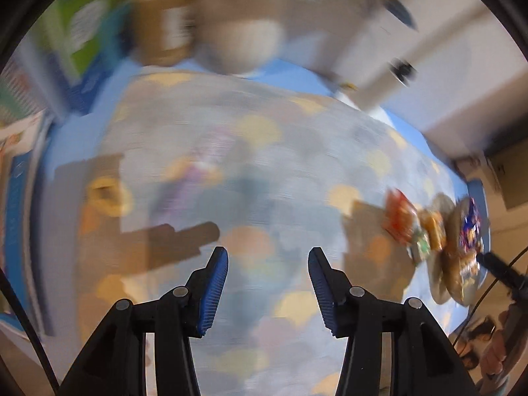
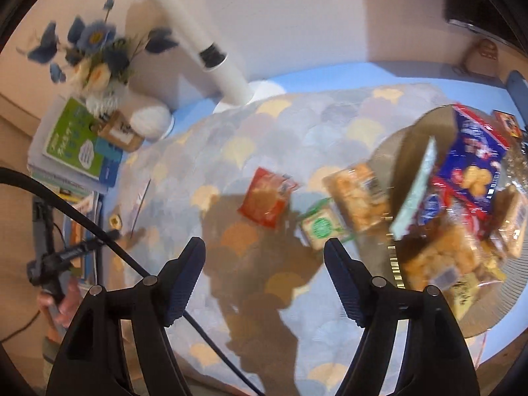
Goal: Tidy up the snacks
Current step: 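Move both tools back toward the red pastry bag and purple sachet, then grasp the red pastry bag with the right tool while the left grasps the purple sachet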
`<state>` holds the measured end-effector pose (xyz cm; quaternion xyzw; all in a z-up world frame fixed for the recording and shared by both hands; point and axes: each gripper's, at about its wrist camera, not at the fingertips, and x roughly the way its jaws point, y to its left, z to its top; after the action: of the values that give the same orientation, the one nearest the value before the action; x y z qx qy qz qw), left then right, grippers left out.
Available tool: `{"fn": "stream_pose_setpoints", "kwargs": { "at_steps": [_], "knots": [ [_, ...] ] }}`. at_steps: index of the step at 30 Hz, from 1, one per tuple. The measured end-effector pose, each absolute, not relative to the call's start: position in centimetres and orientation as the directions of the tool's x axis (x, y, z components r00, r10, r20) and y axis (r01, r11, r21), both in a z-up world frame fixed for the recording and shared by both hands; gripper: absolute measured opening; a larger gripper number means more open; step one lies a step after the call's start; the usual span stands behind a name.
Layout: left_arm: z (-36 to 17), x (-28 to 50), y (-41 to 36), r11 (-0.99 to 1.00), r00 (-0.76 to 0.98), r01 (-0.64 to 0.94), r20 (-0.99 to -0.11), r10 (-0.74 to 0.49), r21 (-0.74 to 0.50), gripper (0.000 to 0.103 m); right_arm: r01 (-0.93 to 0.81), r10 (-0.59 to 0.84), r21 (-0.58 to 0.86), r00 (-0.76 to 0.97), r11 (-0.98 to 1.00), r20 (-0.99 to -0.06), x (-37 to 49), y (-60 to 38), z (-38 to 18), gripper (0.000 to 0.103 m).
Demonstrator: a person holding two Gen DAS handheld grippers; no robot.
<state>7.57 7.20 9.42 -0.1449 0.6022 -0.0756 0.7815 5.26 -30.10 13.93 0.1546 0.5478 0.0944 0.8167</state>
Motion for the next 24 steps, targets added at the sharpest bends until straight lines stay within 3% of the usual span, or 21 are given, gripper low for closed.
{"fn": "stream_pose_setpoints", "kwargs": {
  "at_steps": [5,12,18,24],
  "knots": [
    [9.1,8.1,11.3,0.954,0.293,-0.070,-0.920,-0.259,-0.291,0.048,0.014,0.295,0.318,0.341,0.948,-0.893,7.0,-27.3,11.6,0.074],
    [5.7,12.8,9.3,0.961,0.231,-0.017,-0.936,-0.264,-0.275,0.048,0.043,0.296,0.321,0.288,0.946,-0.911,10.4,-25.2,8.9,0.074],
    [3.5,15.2,7.4,0.987,0.209,0.052,-0.965,-0.159,-0.151,0.048,0.152,0.214,0.259,0.257,0.954,-0.942,12.9,-25.8,6.3,0.074],
    [1.7,16.1,6.5,0.987,0.187,0.097,-0.972,-0.144,-0.127,0.048,0.214,0.196,0.236,0.193,0.948,-0.961,14.4,-26.4,3.5,0.074]
  ]
}}
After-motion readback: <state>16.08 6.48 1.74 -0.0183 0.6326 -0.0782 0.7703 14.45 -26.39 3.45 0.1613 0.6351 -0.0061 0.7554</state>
